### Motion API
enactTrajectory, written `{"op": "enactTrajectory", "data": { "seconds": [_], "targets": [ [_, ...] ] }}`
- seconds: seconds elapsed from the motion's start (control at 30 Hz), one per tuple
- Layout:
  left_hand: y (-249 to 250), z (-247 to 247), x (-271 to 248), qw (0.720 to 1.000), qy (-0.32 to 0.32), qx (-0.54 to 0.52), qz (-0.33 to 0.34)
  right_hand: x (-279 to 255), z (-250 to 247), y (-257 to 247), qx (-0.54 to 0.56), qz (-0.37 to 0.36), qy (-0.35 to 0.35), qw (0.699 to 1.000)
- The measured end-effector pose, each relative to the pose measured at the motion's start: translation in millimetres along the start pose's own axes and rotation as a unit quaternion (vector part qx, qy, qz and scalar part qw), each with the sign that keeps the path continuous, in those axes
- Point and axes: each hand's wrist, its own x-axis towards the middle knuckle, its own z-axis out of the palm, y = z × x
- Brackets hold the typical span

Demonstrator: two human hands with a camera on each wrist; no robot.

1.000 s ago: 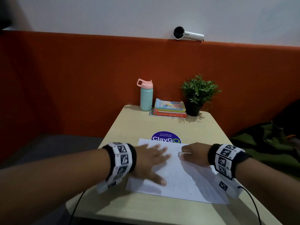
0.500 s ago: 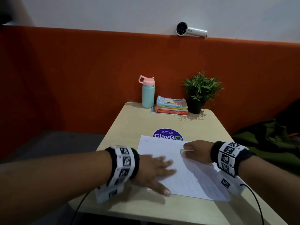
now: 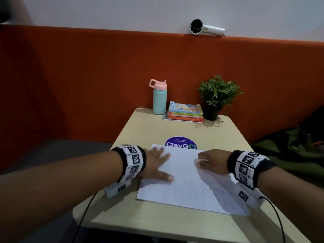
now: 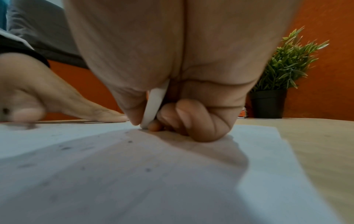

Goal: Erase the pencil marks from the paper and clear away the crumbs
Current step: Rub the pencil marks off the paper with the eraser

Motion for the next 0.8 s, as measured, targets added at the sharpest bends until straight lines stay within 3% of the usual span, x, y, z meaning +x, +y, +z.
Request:
{"op": "enactTrajectory", "data": {
  "seconds": [0.07,0.17,0.23,0.3,0.4,0.43,0.57,0.7,0.8],
  "targets": [
    [-2,-4,-2,1.000,0.014,0.019,0.000,0,0,0,0.000,-0.001,0.001,1.000],
    [35,-3,-26,0.986,0.011,0.056,0.159,1,1,2,-0.004,-0.003,0.006,1.000],
    [48,5,-35,0.975,-0.023,0.054,0.216,2,1,2,-0.010,-0.002,0.007,1.000],
    [29,8,-31,0.983,-0.045,0.031,0.175,1,2,2,-0.005,-0.002,0.008,1.000],
    [-21,4,-21,0.999,-0.042,0.020,0.016,1,1,1,-0.002,-0.005,0.004,1.000],
    [-32,1,-20,0.999,-0.045,0.023,-0.008,1,1,1,-0.004,-0.007,0.005,1.000],
    [-37,-1,-23,0.997,-0.064,0.021,0.039,1,1,1,-0.011,-0.011,0.005,1.000],
    [-32,8,-21,0.998,-0.056,0.020,0.033,0,-3,3,-0.008,-0.023,0.017,1.000],
    [-34,-1,-16,0.998,-0.042,0.048,0.027,-4,-17,-9,-0.018,-0.090,0.061,0.994]
  ]
}}
